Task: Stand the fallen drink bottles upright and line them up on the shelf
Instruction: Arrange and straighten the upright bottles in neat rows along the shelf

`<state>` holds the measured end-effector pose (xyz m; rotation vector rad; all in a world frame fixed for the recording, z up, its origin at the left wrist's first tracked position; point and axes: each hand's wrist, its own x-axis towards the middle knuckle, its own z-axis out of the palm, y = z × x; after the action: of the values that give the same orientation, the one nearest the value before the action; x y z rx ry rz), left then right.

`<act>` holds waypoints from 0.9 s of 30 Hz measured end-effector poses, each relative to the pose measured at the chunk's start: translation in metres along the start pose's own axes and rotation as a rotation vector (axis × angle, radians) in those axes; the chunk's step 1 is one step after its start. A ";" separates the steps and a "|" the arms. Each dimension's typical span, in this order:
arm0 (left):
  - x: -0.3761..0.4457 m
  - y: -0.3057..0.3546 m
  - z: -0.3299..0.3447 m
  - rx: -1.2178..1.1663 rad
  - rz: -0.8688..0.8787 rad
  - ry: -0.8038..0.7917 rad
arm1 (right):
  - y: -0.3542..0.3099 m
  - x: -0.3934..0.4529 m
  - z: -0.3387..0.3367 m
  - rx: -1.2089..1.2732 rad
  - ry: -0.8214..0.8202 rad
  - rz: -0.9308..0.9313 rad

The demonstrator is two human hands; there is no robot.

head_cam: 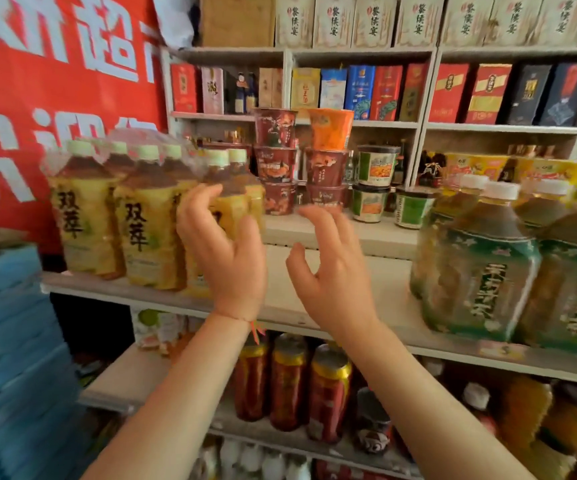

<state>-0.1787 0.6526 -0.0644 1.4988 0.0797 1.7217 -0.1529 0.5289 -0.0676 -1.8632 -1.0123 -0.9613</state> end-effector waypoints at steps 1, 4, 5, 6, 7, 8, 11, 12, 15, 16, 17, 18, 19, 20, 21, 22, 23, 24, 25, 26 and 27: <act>0.007 -0.012 -0.011 0.010 -0.056 -0.019 | -0.008 0.005 0.016 0.091 -0.060 0.082; 0.028 -0.045 -0.041 -0.080 -0.326 -0.176 | -0.027 0.020 0.066 0.305 -0.164 0.288; 0.031 -0.052 -0.045 -0.088 -0.369 -0.250 | -0.028 0.024 0.078 0.376 -0.175 0.360; 0.034 -0.058 -0.049 -0.078 -0.401 -0.327 | -0.028 0.027 0.089 0.442 -0.181 0.427; 0.039 -0.063 -0.051 -0.087 -0.456 -0.392 | -0.028 0.030 0.099 0.493 -0.178 0.484; 0.044 -0.066 -0.051 -0.126 -0.544 -0.441 | -0.027 0.032 0.106 0.524 -0.171 0.525; 0.062 -0.077 -0.050 -0.353 -0.853 -0.571 | -0.020 0.039 0.114 0.552 -0.144 0.591; 0.068 -0.080 -0.050 -0.433 -0.935 -0.622 | -0.018 0.042 0.115 0.556 -0.134 0.609; 0.074 -0.089 -0.046 -0.529 -0.996 -0.712 | -0.015 0.049 0.119 0.559 -0.111 0.647; 0.073 -0.091 -0.044 -0.539 -0.991 -0.713 | -0.015 0.049 0.121 0.564 -0.103 0.650; 0.072 -0.093 -0.042 -0.556 -0.992 -0.718 | -0.015 0.049 0.122 0.569 -0.093 0.651; 0.071 -0.094 -0.040 -0.569 -0.992 -0.728 | -0.014 0.048 0.123 0.572 -0.082 0.650; 0.070 -0.095 -0.038 -0.576 -0.992 -0.736 | -0.014 0.047 0.124 0.573 -0.070 0.647; 0.069 -0.096 -0.037 -0.578 -0.994 -0.744 | -0.014 0.047 0.124 0.574 -0.059 0.642; 0.069 -0.096 -0.035 -0.581 -0.997 -0.753 | -0.013 0.047 0.123 0.574 -0.048 0.640; 0.068 -0.095 -0.033 -0.586 -1.002 -0.758 | -0.012 0.047 0.121 0.572 -0.038 0.638; 0.066 -0.093 -0.030 -0.588 -1.008 -0.762 | -0.011 0.046 0.117 0.567 -0.032 0.638; 0.064 -0.092 -0.028 -0.589 -1.013 -0.772 | -0.009 0.046 0.114 0.560 -0.029 0.638; 0.061 -0.091 -0.025 -0.592 -1.017 -0.790 | -0.008 0.045 0.110 0.554 -0.025 0.636; 0.058 -0.088 -0.021 -0.599 -1.027 -0.809 | -0.006 0.044 0.105 0.547 -0.018 0.635; 0.054 -0.083 -0.016 -0.604 -1.040 -0.824 | -0.002 0.042 0.098 0.538 -0.010 0.638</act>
<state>-0.1449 0.7470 -0.0716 1.2242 -0.0820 0.2089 -0.1149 0.6288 -0.0695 -1.5652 -0.5378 -0.2622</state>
